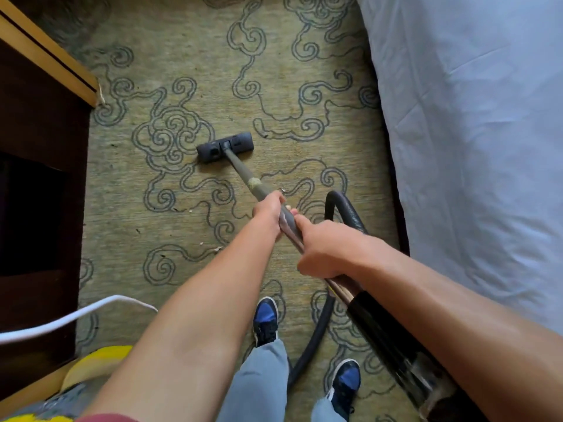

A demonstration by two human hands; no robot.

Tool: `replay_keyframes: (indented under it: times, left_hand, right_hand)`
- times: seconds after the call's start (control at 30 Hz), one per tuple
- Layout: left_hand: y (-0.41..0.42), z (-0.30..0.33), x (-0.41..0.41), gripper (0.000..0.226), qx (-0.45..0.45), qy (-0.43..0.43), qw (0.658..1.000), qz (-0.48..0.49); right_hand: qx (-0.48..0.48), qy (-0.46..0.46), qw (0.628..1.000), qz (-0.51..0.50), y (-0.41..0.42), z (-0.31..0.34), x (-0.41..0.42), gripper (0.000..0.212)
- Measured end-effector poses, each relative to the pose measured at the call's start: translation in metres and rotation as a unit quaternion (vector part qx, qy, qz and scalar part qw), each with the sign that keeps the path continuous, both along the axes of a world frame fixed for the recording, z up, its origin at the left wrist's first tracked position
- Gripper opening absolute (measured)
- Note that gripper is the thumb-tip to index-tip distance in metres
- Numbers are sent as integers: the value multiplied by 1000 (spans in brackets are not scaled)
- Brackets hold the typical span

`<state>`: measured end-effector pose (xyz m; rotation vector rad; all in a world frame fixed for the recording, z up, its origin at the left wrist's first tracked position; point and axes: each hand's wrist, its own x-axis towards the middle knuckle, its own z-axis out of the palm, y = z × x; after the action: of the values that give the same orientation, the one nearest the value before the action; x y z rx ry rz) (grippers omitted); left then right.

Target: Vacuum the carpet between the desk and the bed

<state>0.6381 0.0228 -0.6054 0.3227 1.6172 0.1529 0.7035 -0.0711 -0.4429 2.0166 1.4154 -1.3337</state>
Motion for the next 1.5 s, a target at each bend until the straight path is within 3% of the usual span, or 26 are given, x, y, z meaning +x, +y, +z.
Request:
replay_keyframes:
  times: [0.33, 0.57, 0.73, 1.17, 1.3, 1.5]
  left_hand:
    - [-197, 67, 43, 30, -37, 8, 999, 9]
    - [-279, 97, 79, 12, -14, -8, 1000, -23]
    - [-315, 80, 94, 31, -32, -8, 999, -41]
    - [-288, 35, 106, 35, -21, -12, 999, -47]
    - [-249, 16, 94, 24, -4, -8, 999, -43]
    - [-180, 2, 80, 25, 17, -24, 999, -27]
  right_hand:
    - [-34, -32, 999, 27, -189, 61, 41, 100]
    - [-23, -40, 999, -4, -281, 70, 71, 99]
    - [-31, -36, 999, -17, -314, 59, 85, 99]
    - [-36, -20, 998, -48, -285, 25, 97, 104]
    - [-20, -12, 998, -60, -249, 7, 83, 104]
    - [-14, -26, 999, -46, -181, -2, 69, 102]
